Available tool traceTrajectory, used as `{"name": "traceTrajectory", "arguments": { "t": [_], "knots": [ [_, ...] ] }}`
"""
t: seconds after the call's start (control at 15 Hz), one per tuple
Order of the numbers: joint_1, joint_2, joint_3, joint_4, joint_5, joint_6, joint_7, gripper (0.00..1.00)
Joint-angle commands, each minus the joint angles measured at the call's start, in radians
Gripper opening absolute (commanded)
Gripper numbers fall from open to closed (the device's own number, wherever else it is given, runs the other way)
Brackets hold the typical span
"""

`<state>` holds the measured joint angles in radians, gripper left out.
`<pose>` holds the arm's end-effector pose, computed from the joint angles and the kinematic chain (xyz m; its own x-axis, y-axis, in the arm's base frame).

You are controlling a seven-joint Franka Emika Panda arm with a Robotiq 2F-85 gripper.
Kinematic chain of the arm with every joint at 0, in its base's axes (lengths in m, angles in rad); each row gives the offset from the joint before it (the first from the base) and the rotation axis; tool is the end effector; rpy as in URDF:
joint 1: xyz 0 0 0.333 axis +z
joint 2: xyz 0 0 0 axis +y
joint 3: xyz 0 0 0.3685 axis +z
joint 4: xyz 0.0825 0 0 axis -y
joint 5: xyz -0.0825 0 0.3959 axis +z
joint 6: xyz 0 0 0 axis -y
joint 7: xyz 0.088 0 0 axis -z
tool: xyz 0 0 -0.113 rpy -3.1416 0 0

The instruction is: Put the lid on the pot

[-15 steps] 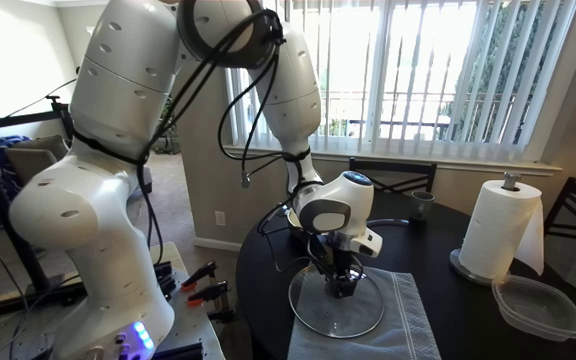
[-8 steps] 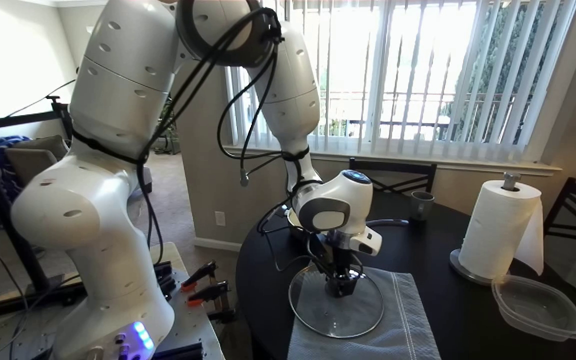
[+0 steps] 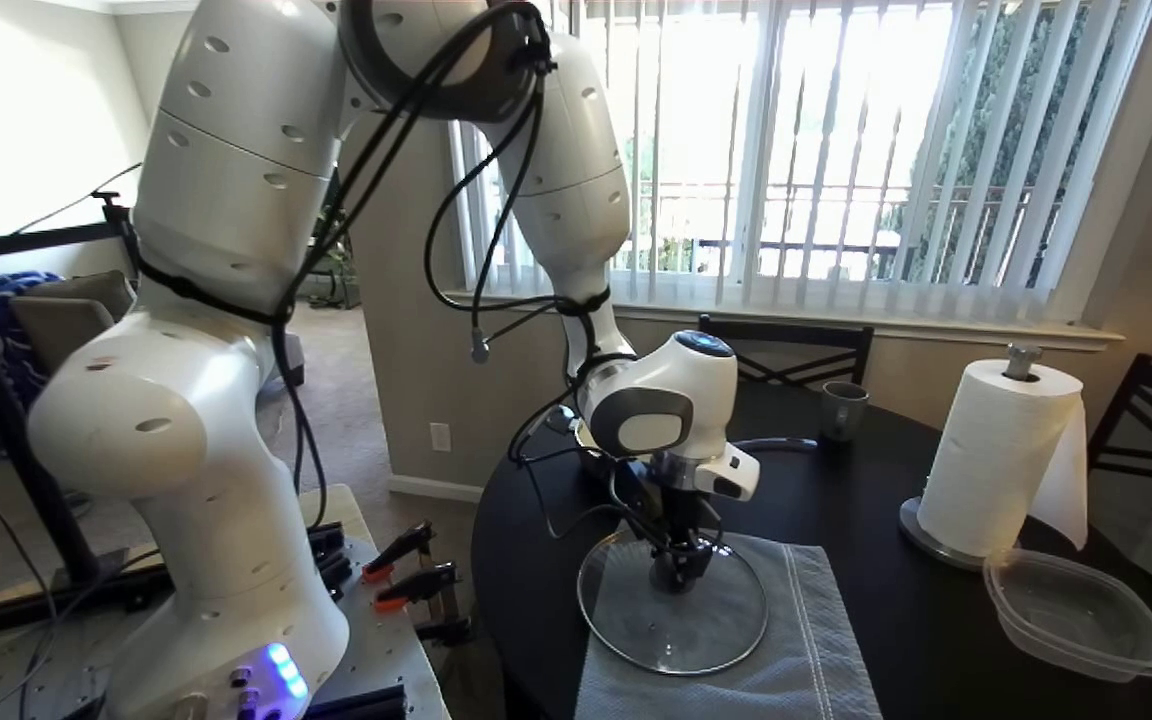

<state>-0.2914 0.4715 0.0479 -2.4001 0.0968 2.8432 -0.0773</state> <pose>0.4947 -0.1266 0.1489 0.9652 -0.2602 -0.0274 -0.2613 -0.9640 -0.0497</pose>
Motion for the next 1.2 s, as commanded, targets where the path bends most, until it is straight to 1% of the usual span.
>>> {"name": "traceTrajectory", "arguments": {
  "t": [0.0, 0.13, 0.4, 0.47, 0.53, 0.6, 0.8, 0.87, 1.13],
  "knots": [
    [0.0, -0.092, 0.018, -0.084, 0.041, 0.038, -0.036, 0.35],
    [0.0, -0.119, 0.017, -0.098, 0.04, 0.033, -0.04, 0.35],
    [0.022, -0.145, -0.003, -0.088, 0.028, 0.004, -0.028, 0.35],
    [0.033, -0.148, -0.017, -0.084, 0.019, -0.004, -0.016, 0.58],
    [0.039, -0.152, -0.025, -0.082, 0.015, -0.011, -0.013, 0.84],
    [0.044, -0.154, -0.033, -0.08, 0.012, -0.019, -0.011, 0.84],
    [0.054, -0.155, -0.053, -0.071, 0.01, -0.043, -0.012, 0.98],
    [0.052, -0.152, -0.058, -0.065, 0.011, -0.055, -0.017, 1.0],
    [0.052, -0.12, -0.066, -0.027, 0.014, -0.106, -0.025, 1.0]
  ]
}}
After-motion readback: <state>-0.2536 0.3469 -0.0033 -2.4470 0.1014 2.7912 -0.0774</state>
